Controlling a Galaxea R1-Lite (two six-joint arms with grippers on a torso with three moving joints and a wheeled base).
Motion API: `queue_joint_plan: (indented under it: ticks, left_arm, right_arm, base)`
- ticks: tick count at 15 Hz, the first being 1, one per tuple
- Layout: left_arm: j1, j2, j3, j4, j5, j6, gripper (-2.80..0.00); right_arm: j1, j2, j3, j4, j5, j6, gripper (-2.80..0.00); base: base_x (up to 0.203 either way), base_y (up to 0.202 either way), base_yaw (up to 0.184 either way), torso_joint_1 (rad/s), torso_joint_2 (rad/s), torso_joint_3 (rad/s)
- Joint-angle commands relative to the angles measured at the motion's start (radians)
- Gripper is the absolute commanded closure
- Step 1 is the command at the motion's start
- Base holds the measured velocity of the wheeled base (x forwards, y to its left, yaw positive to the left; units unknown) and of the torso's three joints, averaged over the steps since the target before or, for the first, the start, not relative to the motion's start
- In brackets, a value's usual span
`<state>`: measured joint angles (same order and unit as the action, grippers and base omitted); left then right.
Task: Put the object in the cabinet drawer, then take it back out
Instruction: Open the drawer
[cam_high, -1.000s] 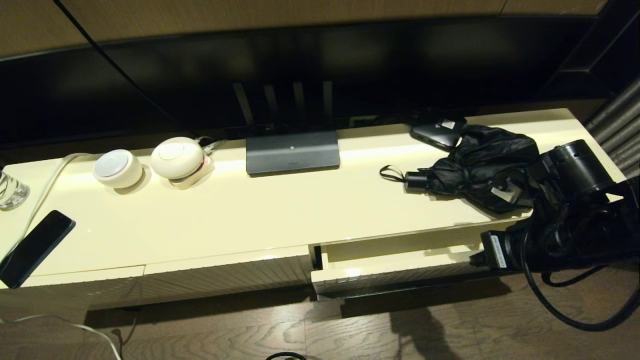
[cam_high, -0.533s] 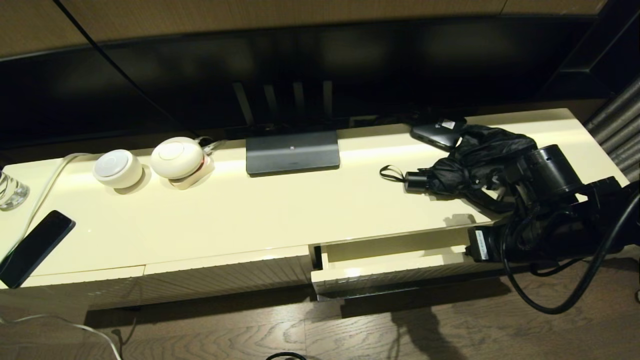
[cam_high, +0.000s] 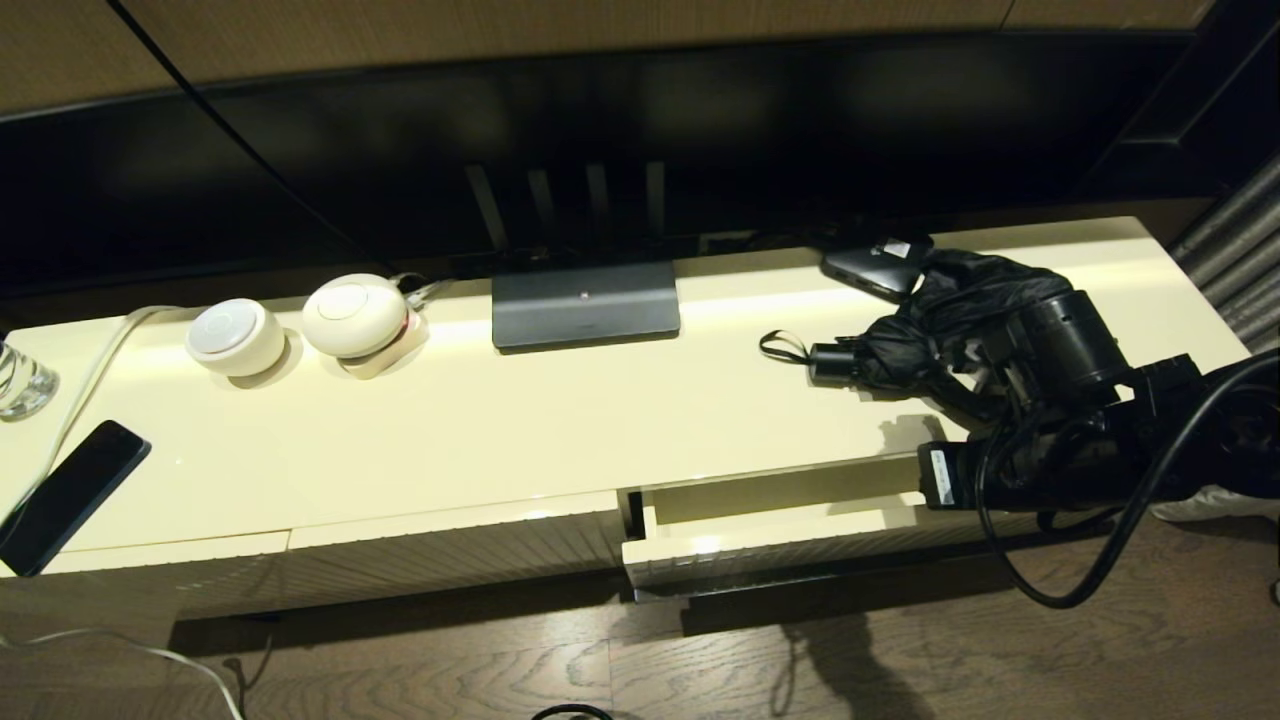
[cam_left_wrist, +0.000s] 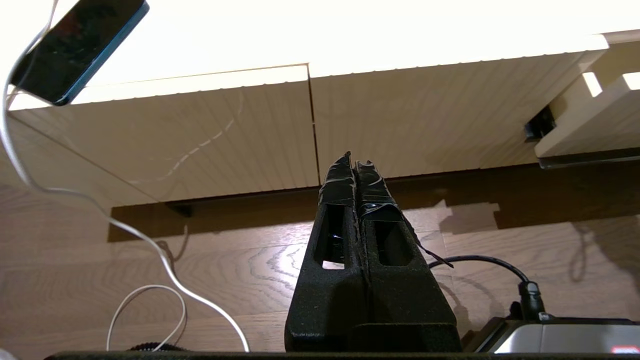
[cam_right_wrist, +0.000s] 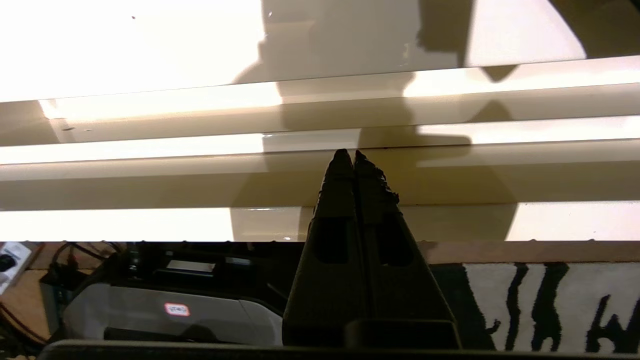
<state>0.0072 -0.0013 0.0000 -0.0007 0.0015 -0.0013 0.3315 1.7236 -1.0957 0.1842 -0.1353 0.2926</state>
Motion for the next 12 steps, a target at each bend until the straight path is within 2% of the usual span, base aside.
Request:
queue_joint_plan:
  ticks: [1,12]
  left_arm:
    - [0.000,0.001,0.003,0.000,0.000,0.000,0.00]
    - [0.000,0.001,0.003,0.001,0.000,0.000,0.00]
  right_arm:
    - [0.000,0.005,0.000,0.000,-0.020,-0.010,0.00]
    - [0.008,0.048,0.047,0.003,-0.021,-0.010,0.00]
  base:
    - [0.000,0.000,0.000,0.000,0.00,0.000]
    - [0.000,0.000,0.000,0.000,0.00,0.000]
